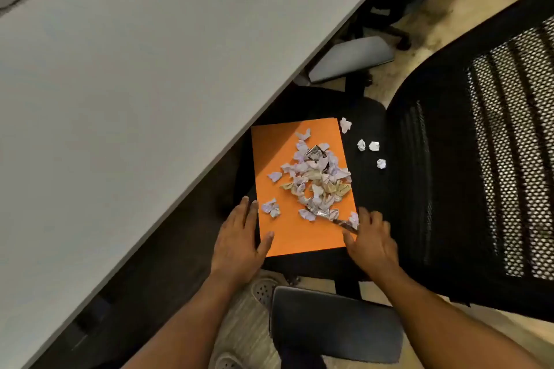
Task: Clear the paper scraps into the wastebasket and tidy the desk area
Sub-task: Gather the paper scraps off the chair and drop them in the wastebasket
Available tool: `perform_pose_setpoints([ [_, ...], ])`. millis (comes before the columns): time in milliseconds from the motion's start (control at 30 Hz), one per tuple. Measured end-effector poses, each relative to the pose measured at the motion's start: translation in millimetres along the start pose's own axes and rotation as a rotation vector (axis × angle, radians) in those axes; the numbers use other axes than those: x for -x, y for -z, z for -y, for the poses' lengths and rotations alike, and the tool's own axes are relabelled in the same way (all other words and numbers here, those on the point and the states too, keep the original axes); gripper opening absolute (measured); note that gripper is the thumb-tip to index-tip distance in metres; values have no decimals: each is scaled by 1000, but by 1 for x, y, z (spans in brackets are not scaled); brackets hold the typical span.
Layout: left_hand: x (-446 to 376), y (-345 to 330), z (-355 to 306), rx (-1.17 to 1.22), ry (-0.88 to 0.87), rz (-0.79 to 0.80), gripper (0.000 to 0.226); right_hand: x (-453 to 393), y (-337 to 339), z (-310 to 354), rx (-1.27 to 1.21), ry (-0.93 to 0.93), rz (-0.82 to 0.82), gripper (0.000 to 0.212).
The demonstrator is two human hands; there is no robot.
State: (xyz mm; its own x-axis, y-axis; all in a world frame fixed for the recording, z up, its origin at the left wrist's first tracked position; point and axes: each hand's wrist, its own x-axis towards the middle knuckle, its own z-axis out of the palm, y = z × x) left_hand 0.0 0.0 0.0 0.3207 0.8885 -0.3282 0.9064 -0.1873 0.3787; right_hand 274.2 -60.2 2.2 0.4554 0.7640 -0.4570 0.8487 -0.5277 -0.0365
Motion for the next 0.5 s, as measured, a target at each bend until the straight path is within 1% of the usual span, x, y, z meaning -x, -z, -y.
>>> perform_pose_setpoints([
  [100,-24,-21,1,-85,-14,25,91,-17,-12,-9,-75,-9,23,66],
  [233,-53,-44,-2,-198,-88,49,100,-30,-28,-11,-136,59,-7,51],
  [333,-76,-52,-5,-178,-166,35,111,-38,-35,-8,-204,90,-65,49],
  [500,-106,-61,-19,-123,-250,6,124,-54,-34,4,-342,181,-232,44],
])
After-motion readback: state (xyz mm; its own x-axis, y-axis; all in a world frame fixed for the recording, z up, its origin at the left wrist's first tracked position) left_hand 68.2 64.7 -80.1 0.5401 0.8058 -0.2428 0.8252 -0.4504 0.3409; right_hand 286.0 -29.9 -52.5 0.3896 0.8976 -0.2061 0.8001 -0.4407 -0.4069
